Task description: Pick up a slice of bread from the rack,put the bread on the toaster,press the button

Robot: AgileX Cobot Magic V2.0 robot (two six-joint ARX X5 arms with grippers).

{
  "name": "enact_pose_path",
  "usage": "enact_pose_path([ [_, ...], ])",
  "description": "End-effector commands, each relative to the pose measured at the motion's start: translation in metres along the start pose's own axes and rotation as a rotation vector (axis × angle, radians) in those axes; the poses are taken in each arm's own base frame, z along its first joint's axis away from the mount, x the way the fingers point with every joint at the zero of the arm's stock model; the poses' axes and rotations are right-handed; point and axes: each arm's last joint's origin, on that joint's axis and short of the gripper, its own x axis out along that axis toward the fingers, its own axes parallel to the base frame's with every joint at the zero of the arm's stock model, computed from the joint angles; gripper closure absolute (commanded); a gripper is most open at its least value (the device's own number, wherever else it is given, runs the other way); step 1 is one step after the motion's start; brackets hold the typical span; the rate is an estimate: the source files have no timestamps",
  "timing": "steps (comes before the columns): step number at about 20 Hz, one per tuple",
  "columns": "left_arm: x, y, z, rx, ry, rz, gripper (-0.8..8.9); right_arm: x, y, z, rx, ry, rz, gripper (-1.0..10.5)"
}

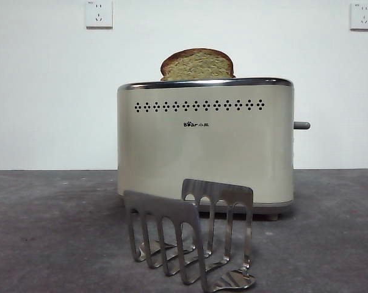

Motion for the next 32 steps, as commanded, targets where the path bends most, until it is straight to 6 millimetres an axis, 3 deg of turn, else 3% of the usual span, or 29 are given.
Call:
enact_pose_path([
  [1,0.002,0.004,0.000,-0.007,0.005,0.014,8.18,0.007,-0.003,0.003,0.002,0.017,-0.024,9.5],
  [7,-0.009,0.021,-0.006,0.037,-0.045,0.058,8.18,0.041,-0.015,0.012,0.025,0.101,-0.142,9.5],
  [9,-0.011,0.034,-0.010,0.033,-0.213,0.106,8.18,0.052,-0.019,0.015,0.032,0.130,-0.161,9.5],
  [11,-0.001,0.051,-0.021,-0.025,-0.479,0.188,8.18,0.064,-0.023,0.017,0.037,0.159,-0.201,9.5],
  [14,0.033,0.073,-0.063,-0.119,-0.821,0.322,8.18,0.078,-0.028,0.019,0.043,0.197,-0.230,9.5],
  [17,0.079,0.083,-0.126,-0.184,-0.952,0.436,8.18,0.088,-0.032,0.020,0.047,0.221,-0.248,9.5],
  [20,0.117,0.084,-0.179,-0.279,-0.988,0.490,8.18,0.094,-0.034,0.021,0.047,0.234,-0.269,9.5],
  [23,0.143,0.085,-0.207,-0.352,-0.982,0.513,8.18,0.094,-0.035,0.021,0.047,0.237,-0.269,9.5],
  [32,0.155,0.083,-0.231,-0.404,-0.793,0.511,8.18,0.094,-0.035,0.021,0.047,0.236,-0.269,9.5],
])
